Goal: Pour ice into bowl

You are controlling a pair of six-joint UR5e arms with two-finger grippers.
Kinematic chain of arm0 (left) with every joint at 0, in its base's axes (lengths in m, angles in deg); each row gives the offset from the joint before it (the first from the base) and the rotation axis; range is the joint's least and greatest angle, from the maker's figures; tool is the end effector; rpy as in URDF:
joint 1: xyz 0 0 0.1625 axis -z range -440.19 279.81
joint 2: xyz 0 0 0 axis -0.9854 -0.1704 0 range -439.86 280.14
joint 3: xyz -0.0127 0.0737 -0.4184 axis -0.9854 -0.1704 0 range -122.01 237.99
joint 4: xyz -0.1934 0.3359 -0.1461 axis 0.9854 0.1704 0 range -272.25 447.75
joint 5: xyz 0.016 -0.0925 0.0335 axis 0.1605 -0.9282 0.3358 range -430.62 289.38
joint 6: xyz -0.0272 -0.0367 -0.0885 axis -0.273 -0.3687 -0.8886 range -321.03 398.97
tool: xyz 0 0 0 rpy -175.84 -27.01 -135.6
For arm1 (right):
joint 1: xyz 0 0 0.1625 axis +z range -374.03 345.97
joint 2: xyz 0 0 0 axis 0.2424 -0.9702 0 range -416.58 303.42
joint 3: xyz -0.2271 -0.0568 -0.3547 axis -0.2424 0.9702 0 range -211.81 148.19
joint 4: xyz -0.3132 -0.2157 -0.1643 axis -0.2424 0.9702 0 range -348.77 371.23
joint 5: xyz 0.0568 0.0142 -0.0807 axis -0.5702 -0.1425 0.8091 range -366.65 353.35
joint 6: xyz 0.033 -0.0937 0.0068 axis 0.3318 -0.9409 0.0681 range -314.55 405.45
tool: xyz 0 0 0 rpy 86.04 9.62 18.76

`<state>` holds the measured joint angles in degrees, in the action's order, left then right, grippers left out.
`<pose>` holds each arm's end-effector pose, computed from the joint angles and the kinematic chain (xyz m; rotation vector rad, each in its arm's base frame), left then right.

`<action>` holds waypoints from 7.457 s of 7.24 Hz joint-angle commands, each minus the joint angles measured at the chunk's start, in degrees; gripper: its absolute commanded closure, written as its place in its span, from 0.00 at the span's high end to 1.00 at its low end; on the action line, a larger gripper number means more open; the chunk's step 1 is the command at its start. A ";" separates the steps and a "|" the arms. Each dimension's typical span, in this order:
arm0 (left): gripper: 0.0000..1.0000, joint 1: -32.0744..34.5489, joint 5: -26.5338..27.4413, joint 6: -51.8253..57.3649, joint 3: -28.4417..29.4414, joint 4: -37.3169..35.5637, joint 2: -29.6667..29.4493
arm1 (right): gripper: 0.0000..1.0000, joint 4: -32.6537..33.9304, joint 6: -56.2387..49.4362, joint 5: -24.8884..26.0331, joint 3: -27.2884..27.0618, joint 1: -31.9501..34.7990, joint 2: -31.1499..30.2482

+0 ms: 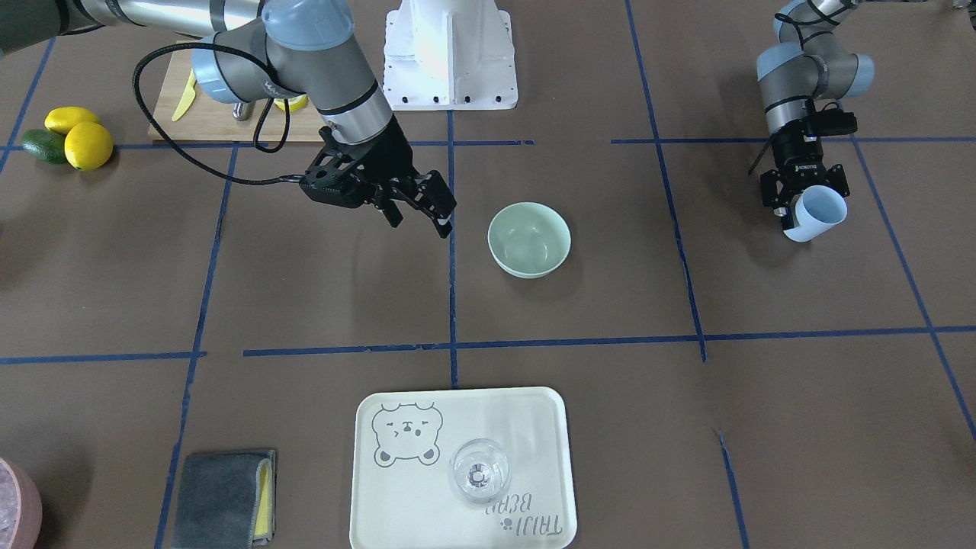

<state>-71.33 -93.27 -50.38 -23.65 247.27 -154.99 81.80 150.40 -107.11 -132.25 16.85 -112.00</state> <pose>0.3090 -0.2761 0.6825 1.1708 0.6205 -0.5953 -0.4985 -0.4325 0.1874 -0.0058 -1.1531 0.6087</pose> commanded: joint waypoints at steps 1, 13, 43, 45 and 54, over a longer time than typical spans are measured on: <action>0.01 0.80 -0.03 1.88 1.40 0.78 0.07 | 1.00 0.01 0.00 0.00 -0.02 -0.03 -0.04; 0.00 -0.95 -6.53 94.52 -12.57 5.24 -24.08 | 1.00 0.09 -7.29 -7.47 -3.88 4.37 -9.88; 0.00 5.64 -11.47 16.05 -18.16 -1.66 1.11 | 1.00 -0.08 -6.86 -3.35 -4.41 3.14 -10.15; 0.00 5.12 -3.93 16.05 -7.68 8.16 1.31 | 1.00 -0.08 -6.77 -2.65 -4.41 2.26 -10.32; 0.40 4.59 -3.90 16.05 3.42 7.64 -4.59 | 1.00 -0.08 -6.24 -1.32 -4.94 0.76 -9.71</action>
<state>-66.72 -97.15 -34.36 -20.63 254.90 -159.66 81.72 144.12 -108.47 -137.15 17.72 -121.73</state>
